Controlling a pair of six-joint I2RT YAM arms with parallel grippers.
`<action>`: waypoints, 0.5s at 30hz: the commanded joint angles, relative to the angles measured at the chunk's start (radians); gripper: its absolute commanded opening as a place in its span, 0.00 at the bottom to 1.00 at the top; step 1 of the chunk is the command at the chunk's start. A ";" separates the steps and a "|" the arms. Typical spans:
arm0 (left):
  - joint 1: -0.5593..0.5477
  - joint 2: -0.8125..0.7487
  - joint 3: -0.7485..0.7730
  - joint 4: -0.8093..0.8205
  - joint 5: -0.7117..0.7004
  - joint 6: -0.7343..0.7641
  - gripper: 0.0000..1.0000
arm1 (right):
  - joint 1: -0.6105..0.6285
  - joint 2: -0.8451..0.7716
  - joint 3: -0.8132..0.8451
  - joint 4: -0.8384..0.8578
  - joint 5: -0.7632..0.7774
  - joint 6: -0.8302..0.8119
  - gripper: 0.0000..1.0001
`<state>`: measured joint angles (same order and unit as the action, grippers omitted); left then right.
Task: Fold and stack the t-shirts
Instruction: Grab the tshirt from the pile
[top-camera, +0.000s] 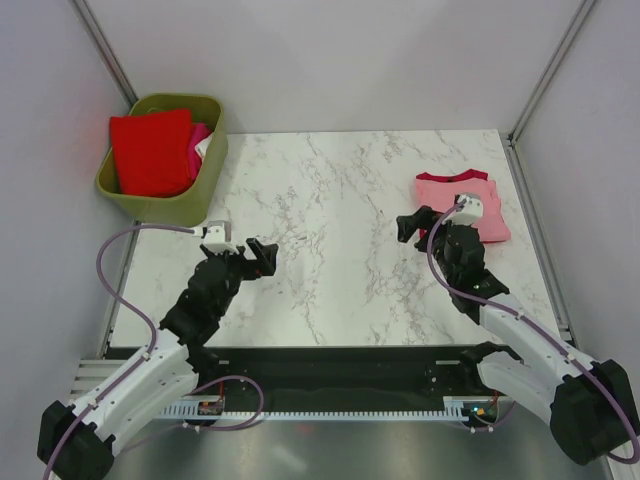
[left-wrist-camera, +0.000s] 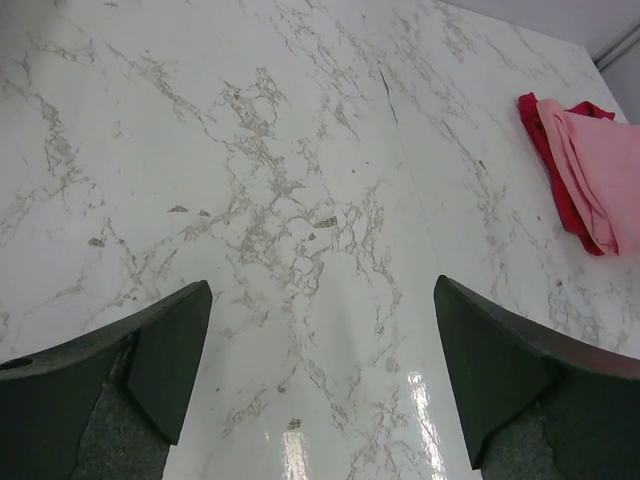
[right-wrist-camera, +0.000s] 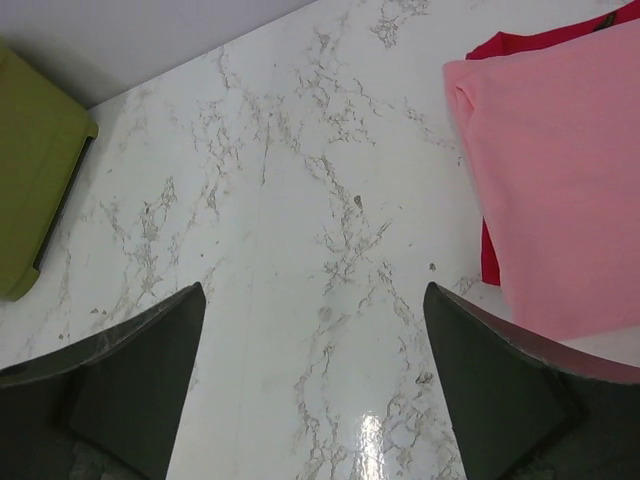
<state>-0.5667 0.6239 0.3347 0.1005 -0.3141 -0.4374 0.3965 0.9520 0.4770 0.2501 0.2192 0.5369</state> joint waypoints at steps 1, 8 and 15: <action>0.002 0.000 0.033 0.024 -0.040 0.011 1.00 | 0.002 -0.012 0.000 -0.004 0.042 0.041 0.98; 0.011 0.103 0.174 -0.143 -0.363 -0.063 1.00 | 0.002 0.011 0.011 -0.011 0.012 0.049 0.98; 0.160 0.371 0.617 -0.398 -0.360 -0.219 1.00 | 0.002 -0.038 -0.020 -0.021 0.063 0.069 0.98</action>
<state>-0.4801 0.9012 0.7815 -0.1787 -0.6308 -0.5449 0.3965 0.9535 0.4755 0.2165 0.2413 0.5838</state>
